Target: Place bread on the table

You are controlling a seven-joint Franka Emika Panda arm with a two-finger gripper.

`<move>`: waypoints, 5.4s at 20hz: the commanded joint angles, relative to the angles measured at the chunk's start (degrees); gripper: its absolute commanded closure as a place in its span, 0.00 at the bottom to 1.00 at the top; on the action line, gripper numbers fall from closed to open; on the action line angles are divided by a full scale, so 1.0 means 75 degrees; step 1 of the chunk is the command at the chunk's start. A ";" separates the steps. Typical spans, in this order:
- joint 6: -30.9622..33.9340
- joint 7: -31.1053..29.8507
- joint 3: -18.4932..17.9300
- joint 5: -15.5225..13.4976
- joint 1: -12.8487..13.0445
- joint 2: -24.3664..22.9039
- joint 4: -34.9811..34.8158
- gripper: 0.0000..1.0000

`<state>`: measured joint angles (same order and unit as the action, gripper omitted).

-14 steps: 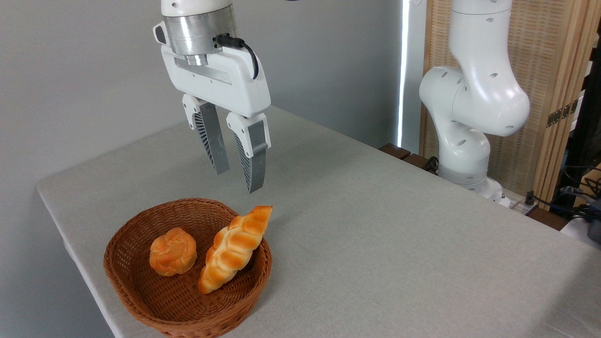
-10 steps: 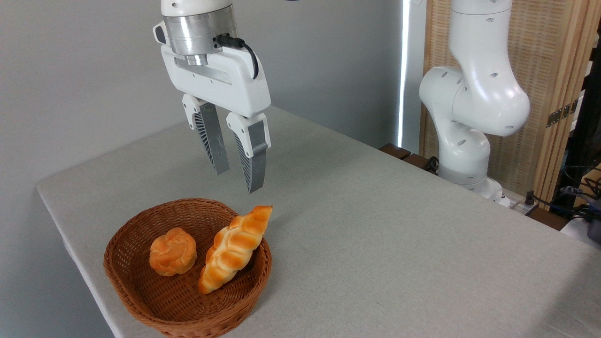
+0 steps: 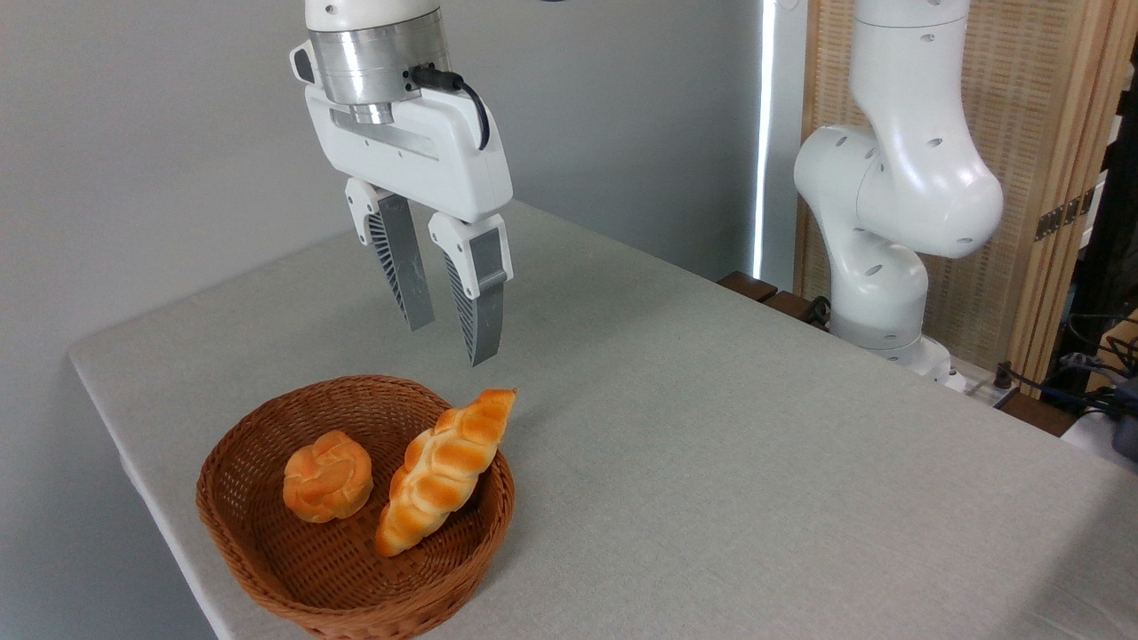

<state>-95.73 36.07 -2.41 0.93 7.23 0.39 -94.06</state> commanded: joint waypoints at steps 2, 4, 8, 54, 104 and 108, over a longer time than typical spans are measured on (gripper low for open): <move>0.0026 0.0171 -0.0089 -0.0089 0.0044 -0.0028 0.0061 0.00; 0.0026 0.0171 -0.0089 -0.0089 0.0044 -0.0028 0.0061 0.00; -0.0009 0.0171 -0.0089 -0.0089 0.0044 -0.0028 0.0050 0.00; -0.0898 0.0171 -0.0042 -0.0113 0.0161 -0.0917 -0.1564 0.00; -0.4404 0.0182 0.0016 -0.0089 0.0384 -0.0450 -0.3654 0.36; -0.4404 0.0194 0.0005 -0.0089 0.0384 -0.0415 -0.3642 0.48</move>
<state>-127.19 36.18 -2.03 0.95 9.74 -2.71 -120.71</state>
